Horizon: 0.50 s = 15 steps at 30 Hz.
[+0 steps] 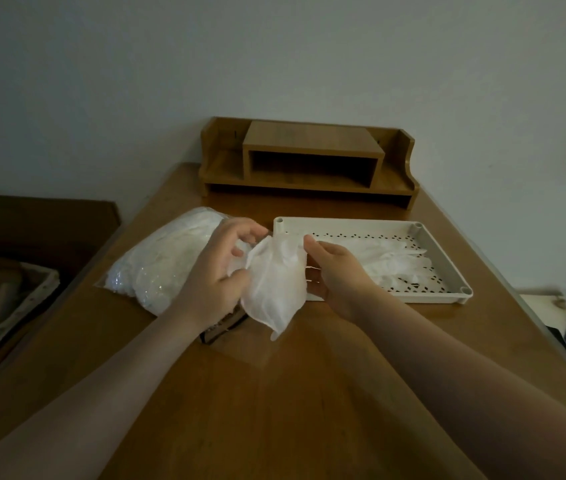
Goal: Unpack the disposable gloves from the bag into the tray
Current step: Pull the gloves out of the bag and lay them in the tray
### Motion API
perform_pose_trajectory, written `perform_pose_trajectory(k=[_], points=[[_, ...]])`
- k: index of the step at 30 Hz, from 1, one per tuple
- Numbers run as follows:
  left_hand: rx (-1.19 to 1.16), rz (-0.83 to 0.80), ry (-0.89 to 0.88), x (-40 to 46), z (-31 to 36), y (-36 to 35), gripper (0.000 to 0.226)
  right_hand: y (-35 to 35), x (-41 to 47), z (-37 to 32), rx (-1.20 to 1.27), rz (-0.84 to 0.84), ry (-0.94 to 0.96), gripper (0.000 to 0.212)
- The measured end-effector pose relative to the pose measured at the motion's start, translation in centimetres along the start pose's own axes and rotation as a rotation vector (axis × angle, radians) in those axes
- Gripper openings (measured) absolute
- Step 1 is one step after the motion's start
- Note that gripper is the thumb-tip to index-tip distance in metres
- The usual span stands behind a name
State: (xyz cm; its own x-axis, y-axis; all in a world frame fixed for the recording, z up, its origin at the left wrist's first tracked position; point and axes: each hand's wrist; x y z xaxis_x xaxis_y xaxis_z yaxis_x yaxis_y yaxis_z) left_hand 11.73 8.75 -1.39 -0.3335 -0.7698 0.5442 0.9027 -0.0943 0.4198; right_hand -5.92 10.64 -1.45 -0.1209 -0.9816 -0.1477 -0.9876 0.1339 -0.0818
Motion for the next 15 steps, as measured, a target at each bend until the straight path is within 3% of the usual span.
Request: perform_pose_trajectory(k=[3, 7, 9, 12, 13, 15], points=[[0.207, -0.103, -0.015, 0.0, -0.4, -0.5, 0.031, -0.5, 0.6, 0.4, 0.043, -0.028, -0.065, 0.043], [0.297, -0.062, 0.190, 0.5, -1.1, -1.2, 0.037, -0.9, 0.6, 0.8, 0.068, -0.173, -0.022, 0.046], [0.274, 0.039, 0.329, 1.1, -1.0, -1.2, 0.034, -0.8, 0.2, 1.4, -0.127, -0.267, 0.136, 0.040], [0.218, 0.147, 0.513, 1.5, -1.0, -1.2, 0.033, -1.2, -0.8, 1.8, -0.626, -0.268, 0.432, 0.091], [0.178, 0.158, 0.554, 1.6, -1.1, -1.1, 0.033, -1.5, -1.0, 2.0, -0.827, -0.230, 0.565, 0.093], [0.135, 0.153, 0.588, 1.7, -1.1, -1.1, 0.031, -1.7, -1.0, 2.7, -1.134, -0.087, 0.882, 0.066]])
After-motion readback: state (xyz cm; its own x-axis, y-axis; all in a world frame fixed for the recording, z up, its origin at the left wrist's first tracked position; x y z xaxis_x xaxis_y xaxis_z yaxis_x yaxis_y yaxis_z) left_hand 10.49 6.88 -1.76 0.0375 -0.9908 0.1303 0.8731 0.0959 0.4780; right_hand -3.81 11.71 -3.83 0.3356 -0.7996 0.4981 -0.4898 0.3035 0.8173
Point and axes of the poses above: each hand's wrist, its own x-axis towards the middle knuckle, its own y-axis out of the back of the hand, z = x × y, and after that the axes turned 3 degrees about z, right-handed
